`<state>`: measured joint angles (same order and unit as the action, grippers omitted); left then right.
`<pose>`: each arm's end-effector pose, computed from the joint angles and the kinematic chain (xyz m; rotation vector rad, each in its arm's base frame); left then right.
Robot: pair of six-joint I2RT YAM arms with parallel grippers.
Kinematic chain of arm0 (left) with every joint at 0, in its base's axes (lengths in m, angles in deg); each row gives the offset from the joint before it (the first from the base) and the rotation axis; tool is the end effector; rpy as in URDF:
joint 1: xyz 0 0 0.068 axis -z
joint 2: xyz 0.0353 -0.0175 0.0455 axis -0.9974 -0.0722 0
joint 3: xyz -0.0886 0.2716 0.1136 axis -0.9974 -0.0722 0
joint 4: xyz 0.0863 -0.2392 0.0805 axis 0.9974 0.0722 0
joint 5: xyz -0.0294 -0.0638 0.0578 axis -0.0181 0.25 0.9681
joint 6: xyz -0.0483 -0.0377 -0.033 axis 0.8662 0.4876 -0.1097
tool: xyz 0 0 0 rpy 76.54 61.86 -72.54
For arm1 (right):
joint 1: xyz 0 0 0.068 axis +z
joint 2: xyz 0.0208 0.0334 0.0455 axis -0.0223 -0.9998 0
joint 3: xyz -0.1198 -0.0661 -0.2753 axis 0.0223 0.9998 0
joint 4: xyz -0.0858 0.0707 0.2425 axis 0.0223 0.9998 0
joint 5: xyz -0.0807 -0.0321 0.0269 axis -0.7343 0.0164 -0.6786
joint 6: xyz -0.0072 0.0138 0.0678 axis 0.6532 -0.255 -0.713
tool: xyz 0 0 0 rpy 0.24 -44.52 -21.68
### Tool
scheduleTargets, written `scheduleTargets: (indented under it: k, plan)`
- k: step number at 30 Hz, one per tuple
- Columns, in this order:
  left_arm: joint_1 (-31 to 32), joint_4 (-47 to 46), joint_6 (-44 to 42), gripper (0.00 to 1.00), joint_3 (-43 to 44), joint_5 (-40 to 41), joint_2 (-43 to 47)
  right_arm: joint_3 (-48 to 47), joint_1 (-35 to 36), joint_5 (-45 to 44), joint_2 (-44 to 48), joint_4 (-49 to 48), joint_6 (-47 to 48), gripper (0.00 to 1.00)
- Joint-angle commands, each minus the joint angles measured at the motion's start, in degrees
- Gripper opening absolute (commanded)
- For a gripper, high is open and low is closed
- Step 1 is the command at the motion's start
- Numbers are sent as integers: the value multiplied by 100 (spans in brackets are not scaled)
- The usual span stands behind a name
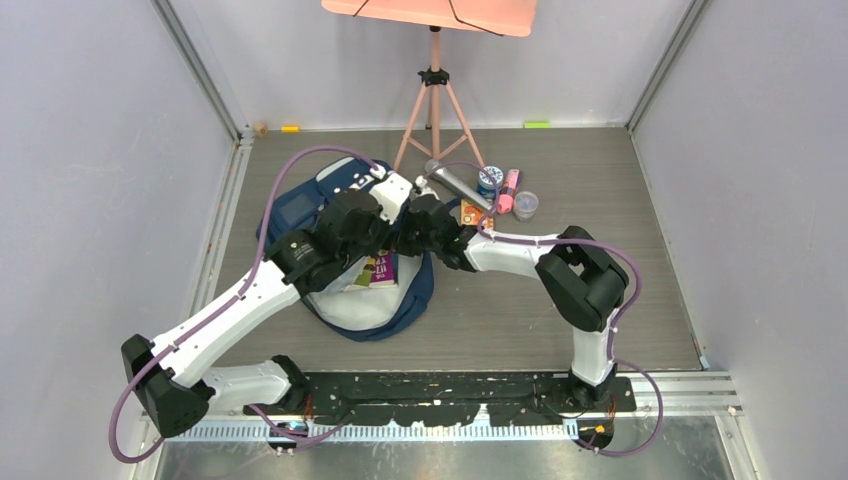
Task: Pack the student bag
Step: Place the book in the student bag.
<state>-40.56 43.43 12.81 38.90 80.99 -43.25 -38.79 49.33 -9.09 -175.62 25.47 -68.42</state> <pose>0.1899 -0.1684 0.3777 0.6863 2.0121 -0.1331 0.3039 0.3453 0.2156 0.0547 2.3038 1.1015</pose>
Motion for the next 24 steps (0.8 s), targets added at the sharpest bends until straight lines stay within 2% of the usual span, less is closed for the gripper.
scheduleTargets:
  k: [1,5,7,11,16,24]
  plan:
    - [37,-501,24,0,120,-154,209,-308,29,-254,-16,-321,314,7]
    - [34,-502,74,0,128,-215,179,-56,33,-328,383,-16,555,28]
    - [32,-487,119,0,151,-256,116,126,34,-335,694,227,723,41]
    - [32,-430,375,0,246,-349,-74,539,29,-164,1434,805,905,57]
    - [41,-508,686,0,387,-751,-371,1421,-11,-401,2594,1563,924,69]
    - [184,-566,1121,0,858,-1237,-1194,2220,-246,-1913,4182,2548,1149,81]
